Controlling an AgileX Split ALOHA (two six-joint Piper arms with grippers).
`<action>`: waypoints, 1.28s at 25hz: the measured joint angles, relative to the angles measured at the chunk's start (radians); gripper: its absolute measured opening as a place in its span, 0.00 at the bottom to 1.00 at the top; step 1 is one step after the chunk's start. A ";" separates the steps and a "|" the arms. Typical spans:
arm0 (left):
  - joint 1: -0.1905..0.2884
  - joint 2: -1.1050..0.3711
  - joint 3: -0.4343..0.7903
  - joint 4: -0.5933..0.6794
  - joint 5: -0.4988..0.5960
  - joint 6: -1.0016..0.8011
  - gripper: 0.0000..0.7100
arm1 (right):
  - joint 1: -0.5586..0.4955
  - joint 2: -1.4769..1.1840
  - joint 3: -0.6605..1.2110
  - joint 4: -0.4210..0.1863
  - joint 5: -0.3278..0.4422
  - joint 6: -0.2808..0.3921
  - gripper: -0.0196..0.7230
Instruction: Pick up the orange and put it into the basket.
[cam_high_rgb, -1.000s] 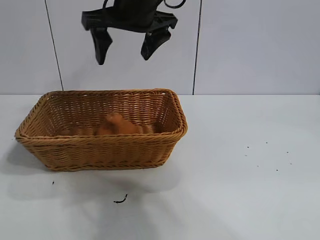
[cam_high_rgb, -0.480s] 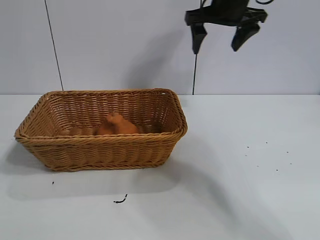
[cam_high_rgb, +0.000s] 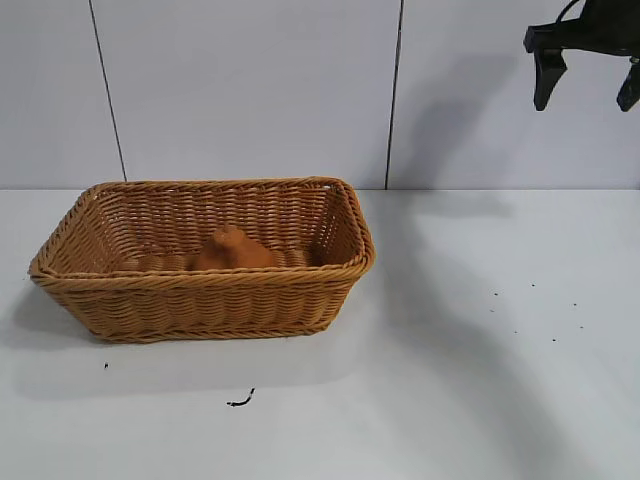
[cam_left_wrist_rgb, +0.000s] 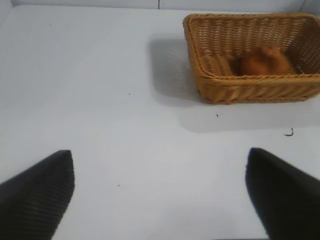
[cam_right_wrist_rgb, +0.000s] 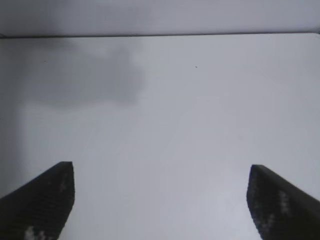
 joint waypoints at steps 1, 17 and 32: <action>0.000 0.000 0.000 0.000 0.000 0.000 0.94 | 0.000 -0.017 0.040 0.004 0.000 -0.003 0.88; 0.000 0.000 0.000 0.000 0.000 0.000 0.94 | 0.002 -0.707 0.896 0.022 0.000 -0.025 0.88; 0.000 0.000 0.000 0.000 0.000 0.000 0.94 | 0.002 -1.743 1.723 0.089 -0.118 -0.070 0.88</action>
